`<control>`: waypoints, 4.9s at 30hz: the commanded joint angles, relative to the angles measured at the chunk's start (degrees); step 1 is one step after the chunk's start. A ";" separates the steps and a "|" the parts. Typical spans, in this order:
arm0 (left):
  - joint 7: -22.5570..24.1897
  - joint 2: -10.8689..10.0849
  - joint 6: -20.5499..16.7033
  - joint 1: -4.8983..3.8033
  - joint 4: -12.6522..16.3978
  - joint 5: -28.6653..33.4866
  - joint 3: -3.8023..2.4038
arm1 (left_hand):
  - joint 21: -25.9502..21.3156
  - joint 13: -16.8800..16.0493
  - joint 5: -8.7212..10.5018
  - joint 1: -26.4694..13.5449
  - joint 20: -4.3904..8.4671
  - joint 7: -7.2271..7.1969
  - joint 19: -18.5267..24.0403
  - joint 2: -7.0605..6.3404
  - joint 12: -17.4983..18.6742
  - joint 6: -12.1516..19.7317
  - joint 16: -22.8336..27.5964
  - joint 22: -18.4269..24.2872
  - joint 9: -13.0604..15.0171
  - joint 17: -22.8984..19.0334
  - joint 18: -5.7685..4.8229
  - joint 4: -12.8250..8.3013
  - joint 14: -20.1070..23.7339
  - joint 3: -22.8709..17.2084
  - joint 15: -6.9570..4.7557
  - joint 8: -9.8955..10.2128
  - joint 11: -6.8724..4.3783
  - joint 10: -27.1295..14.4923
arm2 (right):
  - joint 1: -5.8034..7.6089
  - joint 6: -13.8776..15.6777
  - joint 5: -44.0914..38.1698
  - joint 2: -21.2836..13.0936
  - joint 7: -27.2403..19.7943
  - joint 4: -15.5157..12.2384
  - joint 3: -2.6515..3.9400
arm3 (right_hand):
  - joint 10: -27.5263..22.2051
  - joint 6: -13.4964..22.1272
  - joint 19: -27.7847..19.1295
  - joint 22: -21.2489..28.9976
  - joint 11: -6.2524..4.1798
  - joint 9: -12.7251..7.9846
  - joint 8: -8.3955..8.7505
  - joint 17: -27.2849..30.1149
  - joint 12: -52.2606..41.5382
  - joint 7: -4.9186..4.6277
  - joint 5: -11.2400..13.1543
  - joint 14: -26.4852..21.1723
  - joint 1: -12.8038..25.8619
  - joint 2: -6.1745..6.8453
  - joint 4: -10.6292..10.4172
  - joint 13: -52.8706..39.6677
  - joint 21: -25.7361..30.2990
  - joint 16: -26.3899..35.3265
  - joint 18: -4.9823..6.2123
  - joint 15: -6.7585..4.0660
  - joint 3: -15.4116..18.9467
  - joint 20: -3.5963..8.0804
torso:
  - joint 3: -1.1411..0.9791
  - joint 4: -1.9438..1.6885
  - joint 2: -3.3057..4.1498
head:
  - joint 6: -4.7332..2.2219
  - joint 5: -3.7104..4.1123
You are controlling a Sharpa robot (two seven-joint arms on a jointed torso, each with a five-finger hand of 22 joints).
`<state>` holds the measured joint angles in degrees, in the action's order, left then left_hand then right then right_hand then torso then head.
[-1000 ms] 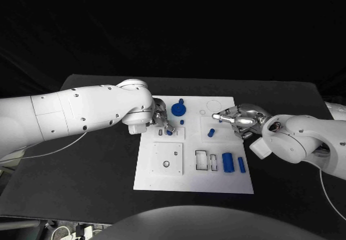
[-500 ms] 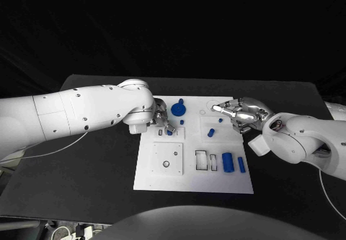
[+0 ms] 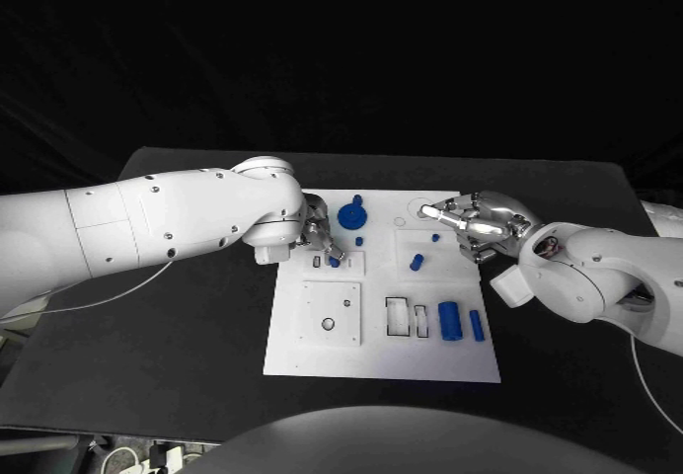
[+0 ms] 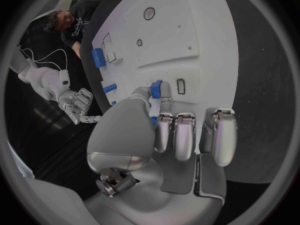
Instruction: Assemble the parts on the task board
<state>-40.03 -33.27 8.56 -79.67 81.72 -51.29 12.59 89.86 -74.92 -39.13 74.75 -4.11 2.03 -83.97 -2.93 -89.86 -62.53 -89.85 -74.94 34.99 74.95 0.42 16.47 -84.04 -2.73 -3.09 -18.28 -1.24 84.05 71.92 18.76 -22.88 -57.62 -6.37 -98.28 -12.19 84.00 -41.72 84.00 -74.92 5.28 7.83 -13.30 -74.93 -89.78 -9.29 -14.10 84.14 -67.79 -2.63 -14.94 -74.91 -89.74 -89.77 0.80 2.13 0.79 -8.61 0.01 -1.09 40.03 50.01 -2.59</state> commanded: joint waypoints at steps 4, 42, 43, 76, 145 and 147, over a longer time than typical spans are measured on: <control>-7.55 0.09 -0.24 0.14 0.32 -1.01 0.00 | 0.14 -15.08 0.31 1.06 0.46 -0.56 -6.03 0.08 -0.14 -0.08 -0.15 -15.06 0.15 15.05 -0.42 0.07 -5.96 -0.44 -0.37 -0.05 -0.32 5.95 | -0.10 -0.39 0.62 0.05 0.76 0.25 0.00 | 6.00 -0.16 6.00 -15.08 -0.48 -0.08 0.30 -15.07 -0.22 -0.09 -0.16 5.86 0.69 -0.11 -0.14 -15.09 -0.26 -0.23 -0.80 -0.29 0.32 0.42 | 0.07 -0.02 -0.05 | -0.01 -0.10; -6.52 -0.55 -1.52 0.20 0.87 -1.49 -0.02 | 0.14 -15.08 0.34 2.26 0.54 -0.64 -6.03 -0.26 -0.14 -0.31 -0.15 -15.06 0.93 15.05 -0.42 0.14 -5.96 -0.89 -0.48 -0.21 -0.41 5.95 | -0.27 0.28 0.66 0.10 2.99 0.86 0.00 | 6.00 -0.05 6.00 -15.08 -0.43 -0.12 0.42 -15.07 -0.22 -0.15 -0.23 5.86 0.72 -0.25 -0.23 -15.09 -0.26 -0.23 -0.80 -0.26 0.40 0.41 | -0.01 0.04 -0.04 | -0.01 -0.16; -6.49 -0.60 -1.53 0.20 0.91 -1.49 -0.02 | 0.14 -15.08 0.34 2.26 0.54 -0.64 -6.03 -0.26 -0.14 -0.31 -0.15 -15.06 0.93 15.05 -0.42 0.14 -5.96 -0.89 -0.48 -0.21 -0.41 5.95 | -0.27 0.31 0.66 0.10 3.03 0.89 0.00 | 6.00 -0.05 6.00 -15.08 -0.43 -0.12 0.42 -15.07 -0.22 -0.15 -0.23 5.86 0.72 -0.25 -0.23 -15.09 -0.26 -0.23 -0.80 -0.26 0.40 0.41 | -0.01 0.04 -0.05 | -0.01 -0.15; -5.80 -0.45 -0.60 0.21 0.54 -1.02 -0.02 | 0.14 -15.08 0.36 2.34 0.57 -0.68 -6.03 -0.43 -0.14 -0.48 -0.15 -15.06 1.17 15.05 -0.42 0.18 -5.96 -0.88 -0.49 -0.31 -0.45 5.95 | -0.32 0.85 0.64 -0.05 3.88 0.93 -0.01 | 6.00 -0.01 6.00 -15.08 -0.36 -0.15 0.49 -15.07 -0.22 -0.20 -0.29 5.86 0.69 -0.42 -0.27 -15.09 -0.26 -0.23 -0.80 -0.23 0.41 0.40 | -0.01 0.03 0.02 | -0.01 -0.05; -2.74 -5.06 1.55 -5.16 0.06 -1.91 -0.84 | 0.14 -15.08 23.20 -14.55 0.07 -0.04 -6.03 -6.96 -0.14 -2.50 -0.15 -15.06 5.39 15.05 -0.42 0.70 -5.96 10.09 0.04 2.19 0.17 5.95 | -0.49 0.29 1.26 0.39 4.99 1.54 -0.03 | 6.00 0.10 6.00 -15.08 -0.21 -0.20 0.67 -15.07 -0.22 -0.32 -0.35 5.86 0.65 -0.64 -0.36 -15.09 -0.26 -0.23 -0.80 -0.12 0.58 0.34 | -0.06 -0.17 -0.14 | -0.06 -0.81; -2.56 -3.91 2.88 -5.27 -2.55 -2.00 -0.55 | 0.14 -15.08 22.36 -14.07 0.11 -0.13 -6.03 -6.73 -0.14 -2.67 -0.15 -15.06 5.47 15.05 -0.42 0.70 -5.96 9.95 -0.02 2.25 0.09 5.95 | -0.51 0.26 1.25 0.41 5.08 1.56 -0.03 | 6.00 0.10 6.00 -15.08 -0.21 -0.20 0.67 -15.07 -0.22 -0.32 -0.35 5.86 0.65 -0.64 -0.36 -15.09 -0.26 -0.23 -0.80 -0.12 0.58 0.34 | -0.04 -0.04 -0.08 | -0.35 -0.95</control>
<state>-40.07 -37.69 7.46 -84.74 80.08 -52.70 12.01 89.86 -74.91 -16.53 60.24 -3.91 1.94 -84.18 -9.73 -89.86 -64.92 -89.85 -74.90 40.40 74.92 0.43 17.06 -84.04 7.55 -3.08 -16.26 -1.23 84.04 71.49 19.92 -21.57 -57.26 -1.49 -96.73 -12.20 84.00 -41.71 84.00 -74.93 5.29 7.69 -12.83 -74.92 -89.78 -9.29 -14.09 84.14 -67.34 -3.08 -15.26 -74.91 -89.75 -89.77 0.81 2.14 1.10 -8.62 -0.03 -1.24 39.89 49.89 -3.42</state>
